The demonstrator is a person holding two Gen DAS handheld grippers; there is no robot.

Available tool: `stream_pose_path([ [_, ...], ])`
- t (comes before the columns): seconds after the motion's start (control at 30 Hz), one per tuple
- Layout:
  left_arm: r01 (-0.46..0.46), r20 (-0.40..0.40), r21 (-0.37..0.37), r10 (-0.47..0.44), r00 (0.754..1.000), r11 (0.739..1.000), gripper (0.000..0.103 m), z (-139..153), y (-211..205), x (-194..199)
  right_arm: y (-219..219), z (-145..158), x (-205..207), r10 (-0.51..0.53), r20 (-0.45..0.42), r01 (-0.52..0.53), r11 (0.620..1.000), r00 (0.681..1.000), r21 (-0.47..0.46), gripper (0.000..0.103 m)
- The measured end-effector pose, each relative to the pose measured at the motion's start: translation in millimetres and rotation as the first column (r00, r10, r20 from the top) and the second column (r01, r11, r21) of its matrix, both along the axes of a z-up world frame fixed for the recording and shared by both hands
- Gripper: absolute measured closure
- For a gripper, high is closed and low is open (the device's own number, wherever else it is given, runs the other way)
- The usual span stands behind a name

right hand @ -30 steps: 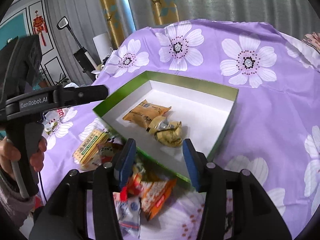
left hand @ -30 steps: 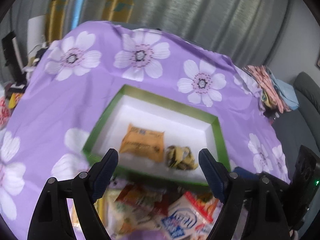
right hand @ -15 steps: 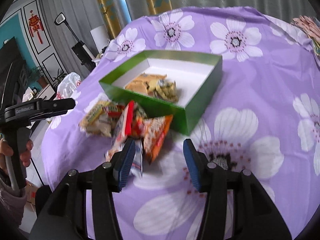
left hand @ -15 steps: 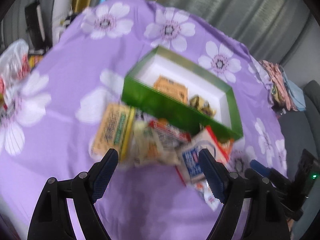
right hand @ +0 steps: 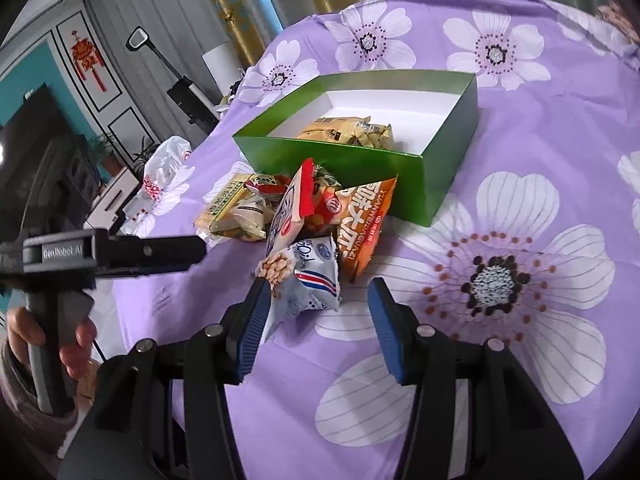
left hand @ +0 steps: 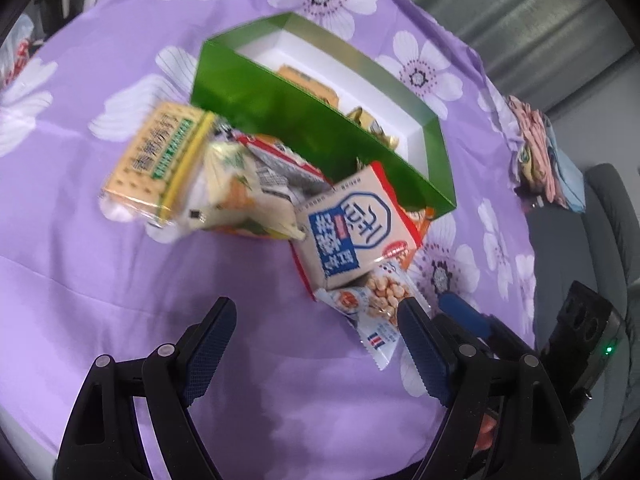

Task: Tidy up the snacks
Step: 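Move both grippers to the white peanut bag beside the box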

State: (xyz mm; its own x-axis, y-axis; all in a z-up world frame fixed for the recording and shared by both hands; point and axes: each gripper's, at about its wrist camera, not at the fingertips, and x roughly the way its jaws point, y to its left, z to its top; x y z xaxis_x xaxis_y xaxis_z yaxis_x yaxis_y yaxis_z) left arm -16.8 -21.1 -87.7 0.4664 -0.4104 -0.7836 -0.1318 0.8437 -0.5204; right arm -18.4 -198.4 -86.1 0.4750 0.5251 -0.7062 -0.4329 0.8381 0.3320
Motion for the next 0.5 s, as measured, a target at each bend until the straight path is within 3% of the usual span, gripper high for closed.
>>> stream_pose_path([
  [0.3, 0.043, -0.017, -0.094, -0.045, 0.999, 0.995, 0.02, -12.3, -15.8, 13.9, 8.3, -17.4, 9.5, 0.038, -0.049, -0.035, 0.998, 0.998, 0.052, 0.049],
  [0.5, 0.079, -0.037, -0.099, -0.083, 0.996, 0.992, 0.02, -18.9, -27.8, 23.0, 16.1, -23.8, 9.8, 0.08, -0.066, -0.074, 0.994, 0.995, 0.085, 0.047],
])
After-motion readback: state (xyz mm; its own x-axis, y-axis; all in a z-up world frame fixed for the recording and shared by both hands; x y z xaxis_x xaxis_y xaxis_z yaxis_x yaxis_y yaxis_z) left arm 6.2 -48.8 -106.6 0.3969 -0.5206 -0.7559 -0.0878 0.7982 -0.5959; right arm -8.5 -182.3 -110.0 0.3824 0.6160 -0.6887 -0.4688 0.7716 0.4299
